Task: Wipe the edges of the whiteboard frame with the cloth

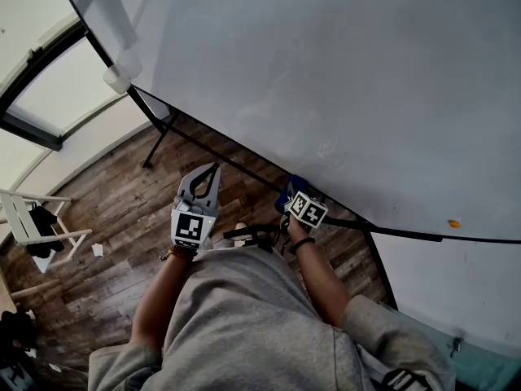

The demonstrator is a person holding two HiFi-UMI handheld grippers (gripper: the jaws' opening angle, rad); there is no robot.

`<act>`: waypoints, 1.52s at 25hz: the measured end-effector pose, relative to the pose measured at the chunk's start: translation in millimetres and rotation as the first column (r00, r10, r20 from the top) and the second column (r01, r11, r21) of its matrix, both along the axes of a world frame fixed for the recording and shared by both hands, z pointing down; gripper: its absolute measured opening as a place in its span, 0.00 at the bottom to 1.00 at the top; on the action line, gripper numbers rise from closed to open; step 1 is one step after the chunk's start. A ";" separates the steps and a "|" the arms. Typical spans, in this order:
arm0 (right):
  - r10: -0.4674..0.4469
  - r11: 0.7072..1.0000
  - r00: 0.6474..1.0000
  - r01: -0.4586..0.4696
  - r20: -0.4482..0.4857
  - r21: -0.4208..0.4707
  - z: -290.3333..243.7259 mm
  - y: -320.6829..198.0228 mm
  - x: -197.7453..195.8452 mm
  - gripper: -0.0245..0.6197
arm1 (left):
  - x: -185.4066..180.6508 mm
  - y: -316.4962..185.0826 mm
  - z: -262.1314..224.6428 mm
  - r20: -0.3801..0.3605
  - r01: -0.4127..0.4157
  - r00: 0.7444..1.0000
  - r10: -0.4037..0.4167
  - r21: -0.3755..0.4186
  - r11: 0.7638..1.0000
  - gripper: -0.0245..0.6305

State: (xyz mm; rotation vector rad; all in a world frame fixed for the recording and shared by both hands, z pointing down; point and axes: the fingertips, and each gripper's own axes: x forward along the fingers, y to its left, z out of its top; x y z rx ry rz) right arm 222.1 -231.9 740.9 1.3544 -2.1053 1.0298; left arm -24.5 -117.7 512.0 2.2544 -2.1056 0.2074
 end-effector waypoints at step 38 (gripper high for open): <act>-0.051 0.998 0.999 0.052 0.012 -0.031 -1.9 -3.6 -89.4 0.25 | -79.6 5.6 13.3 -0.028 0.059 0.998 -0.061 -0.042 0.997 0.05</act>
